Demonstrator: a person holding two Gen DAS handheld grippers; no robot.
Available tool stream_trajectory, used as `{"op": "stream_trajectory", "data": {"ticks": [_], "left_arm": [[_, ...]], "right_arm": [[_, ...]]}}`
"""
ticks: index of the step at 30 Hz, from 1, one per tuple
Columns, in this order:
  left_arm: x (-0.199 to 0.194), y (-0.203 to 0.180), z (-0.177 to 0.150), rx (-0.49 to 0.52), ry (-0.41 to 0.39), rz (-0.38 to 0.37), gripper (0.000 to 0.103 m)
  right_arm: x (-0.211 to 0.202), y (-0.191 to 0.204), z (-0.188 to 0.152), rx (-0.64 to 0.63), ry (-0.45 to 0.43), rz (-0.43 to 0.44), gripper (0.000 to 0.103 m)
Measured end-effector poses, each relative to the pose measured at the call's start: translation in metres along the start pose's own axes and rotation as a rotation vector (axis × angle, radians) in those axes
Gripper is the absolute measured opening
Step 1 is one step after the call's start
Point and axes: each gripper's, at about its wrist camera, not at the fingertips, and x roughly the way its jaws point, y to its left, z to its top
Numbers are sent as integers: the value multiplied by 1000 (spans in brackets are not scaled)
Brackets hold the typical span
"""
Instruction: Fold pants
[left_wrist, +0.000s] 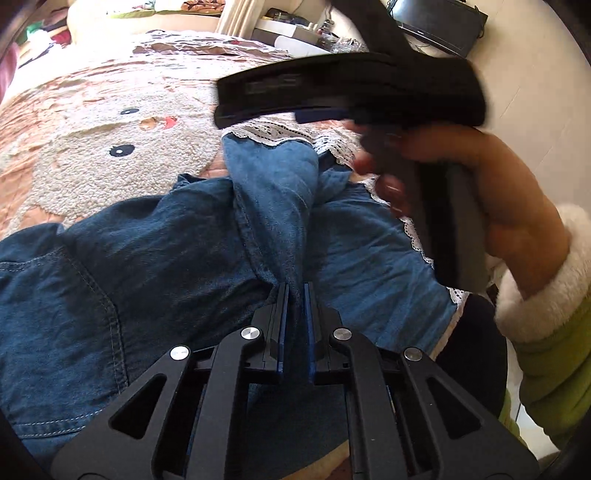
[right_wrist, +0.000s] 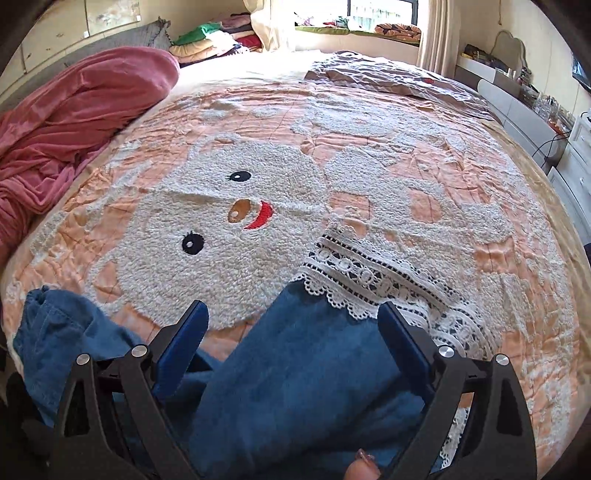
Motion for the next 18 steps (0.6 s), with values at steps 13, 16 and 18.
{"op": "stream_trajectory", "data": {"ticks": [13, 16, 18], "left_arm": [[-8, 1, -2, 3, -17, -28, 3], [-7, 6, -2, -6, -19, -20, 3], [-9, 9, -3, -19, -20, -20, 3]], "right_arm": [[72, -19, 23, 76, 123, -113, 31], [64, -26, 22, 75, 106, -93, 12], [53, -35, 18, 101, 81, -63, 11]]}}
